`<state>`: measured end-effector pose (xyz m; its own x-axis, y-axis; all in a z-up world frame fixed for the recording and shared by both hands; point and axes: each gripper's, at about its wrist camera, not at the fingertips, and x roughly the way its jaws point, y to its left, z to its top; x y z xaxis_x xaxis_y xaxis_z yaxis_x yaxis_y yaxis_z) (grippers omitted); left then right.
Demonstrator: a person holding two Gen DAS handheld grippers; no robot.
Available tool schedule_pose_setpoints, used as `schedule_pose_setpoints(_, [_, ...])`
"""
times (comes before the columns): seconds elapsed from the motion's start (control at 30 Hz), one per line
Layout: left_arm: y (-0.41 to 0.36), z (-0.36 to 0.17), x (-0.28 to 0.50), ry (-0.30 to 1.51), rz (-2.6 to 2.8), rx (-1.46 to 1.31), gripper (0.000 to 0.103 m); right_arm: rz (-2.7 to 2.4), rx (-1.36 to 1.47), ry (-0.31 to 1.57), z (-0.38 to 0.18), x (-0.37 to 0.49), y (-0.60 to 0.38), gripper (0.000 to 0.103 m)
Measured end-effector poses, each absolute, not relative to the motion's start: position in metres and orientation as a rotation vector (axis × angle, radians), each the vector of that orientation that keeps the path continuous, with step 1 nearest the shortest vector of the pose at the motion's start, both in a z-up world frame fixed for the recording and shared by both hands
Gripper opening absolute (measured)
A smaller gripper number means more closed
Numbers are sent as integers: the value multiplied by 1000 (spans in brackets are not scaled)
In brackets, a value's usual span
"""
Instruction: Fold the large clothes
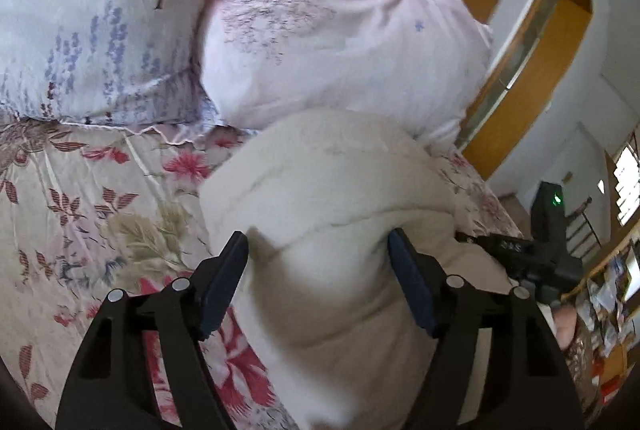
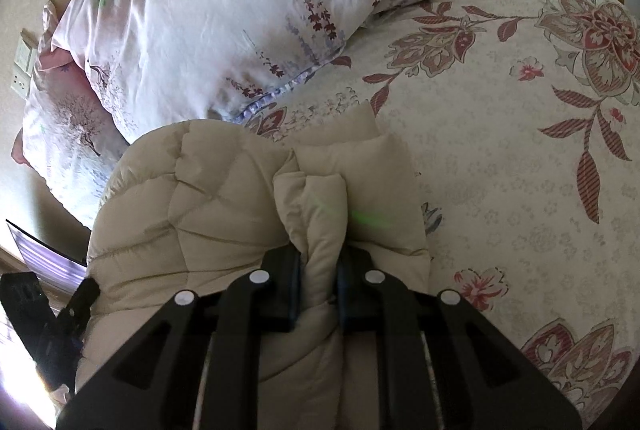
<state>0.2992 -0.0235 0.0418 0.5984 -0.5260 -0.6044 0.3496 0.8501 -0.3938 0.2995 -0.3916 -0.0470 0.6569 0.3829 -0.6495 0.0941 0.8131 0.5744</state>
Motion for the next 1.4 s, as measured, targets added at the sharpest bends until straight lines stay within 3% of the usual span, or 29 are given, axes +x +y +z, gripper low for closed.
schedule_pose_setpoints(0.43, [-29,1,320,925,-506,-246,88,203,675,861,-51,299,-403,16])
schedule_pose_setpoints(0.5, [-27,15,309,874,-498,-223,88,187,668,848,-42,290,-409,36])
schedule_pose_setpoints(0.6, [-20,34,290,811,-504,-205,88,178,679,772,-20,260,-428,55])
schedule_pose_setpoints(0.73, [-21,55,262,754,-545,-176,88,265,712,759,-6,237,-430,60])
schedule_pose_setpoints(0.83, [-31,61,249,771,-560,-123,88,321,687,803,-9,235,-412,60])
schedule_pose_setpoints(0.87, [-34,61,248,780,-562,-114,88,326,672,823,-12,236,-404,52])
schedule_pose_setpoints(0.9, [-37,59,248,793,-559,-102,88,341,661,838,-15,238,-397,31])
schedule_pose_setpoints(1.0, [-37,53,250,821,-545,-104,88,319,674,824,-20,237,-394,15])
schedule_pose_setpoints(1.4, [-46,11,258,916,-541,-92,90,173,654,846,-52,240,-403,14])
